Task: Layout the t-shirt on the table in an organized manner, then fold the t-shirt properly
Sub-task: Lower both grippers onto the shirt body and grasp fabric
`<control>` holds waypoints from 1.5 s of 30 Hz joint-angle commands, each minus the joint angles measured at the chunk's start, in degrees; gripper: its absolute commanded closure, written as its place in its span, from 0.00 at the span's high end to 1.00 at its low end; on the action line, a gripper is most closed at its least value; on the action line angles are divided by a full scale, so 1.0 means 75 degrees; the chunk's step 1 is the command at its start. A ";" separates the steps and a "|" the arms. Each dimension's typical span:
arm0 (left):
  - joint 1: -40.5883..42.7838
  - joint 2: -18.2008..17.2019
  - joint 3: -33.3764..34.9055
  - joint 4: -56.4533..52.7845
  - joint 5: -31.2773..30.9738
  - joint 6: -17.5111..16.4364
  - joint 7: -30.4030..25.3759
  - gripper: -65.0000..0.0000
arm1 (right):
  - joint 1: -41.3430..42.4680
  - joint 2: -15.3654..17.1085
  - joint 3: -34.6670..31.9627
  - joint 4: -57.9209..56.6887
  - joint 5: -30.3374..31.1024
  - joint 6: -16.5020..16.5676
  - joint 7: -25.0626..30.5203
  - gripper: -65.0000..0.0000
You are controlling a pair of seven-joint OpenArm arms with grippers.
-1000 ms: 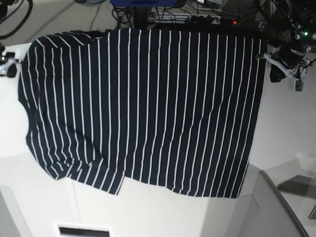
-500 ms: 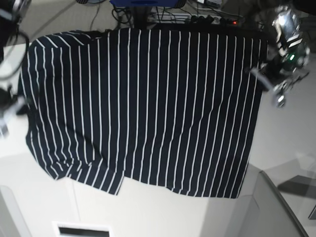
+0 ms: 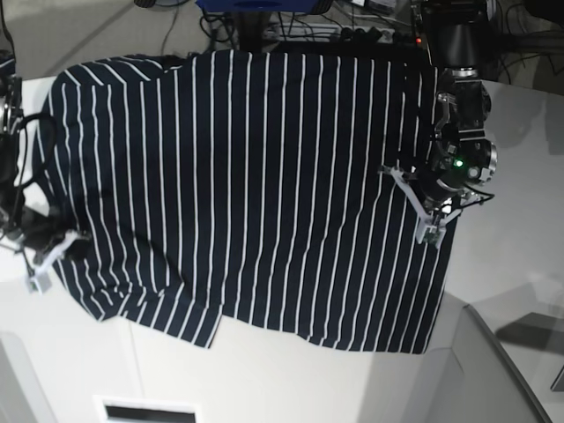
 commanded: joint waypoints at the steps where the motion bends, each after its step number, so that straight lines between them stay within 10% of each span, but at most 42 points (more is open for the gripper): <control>1: -0.0028 -0.0104 -0.0065 0.0096 0.0012 0.0055 -0.0085 0.00 | 0.0219 0.0074 0.0022 0.0027 0.0088 -0.0281 0.0318 0.03; 16: 0.0570 -0.0303 -0.0124 -0.0244 0.0012 0.0102 -0.0824 0.00 | 0.0207 -0.0008 -0.0037 -0.0371 0.0076 -0.3293 0.0682 0.04; 29: 0.0617 -0.0397 -0.0124 -0.0162 -0.0058 0.0102 -0.0824 0.00 | -0.1223 -0.0137 0.0713 0.3110 0.0135 -0.3246 0.0436 0.00; 38: 0.1695 -0.0092 -0.0124 0.1186 -0.0046 0.0102 -0.0847 0.00 | -0.4223 -0.0875 0.2952 0.7764 0.0135 -0.3094 -0.3433 0.00; 45: 0.2223 0.0119 -0.0053 0.1151 0.0012 0.0102 -0.0847 0.00 | -0.5689 -0.1496 0.3058 0.8596 0.0088 -0.2414 -0.4288 0.00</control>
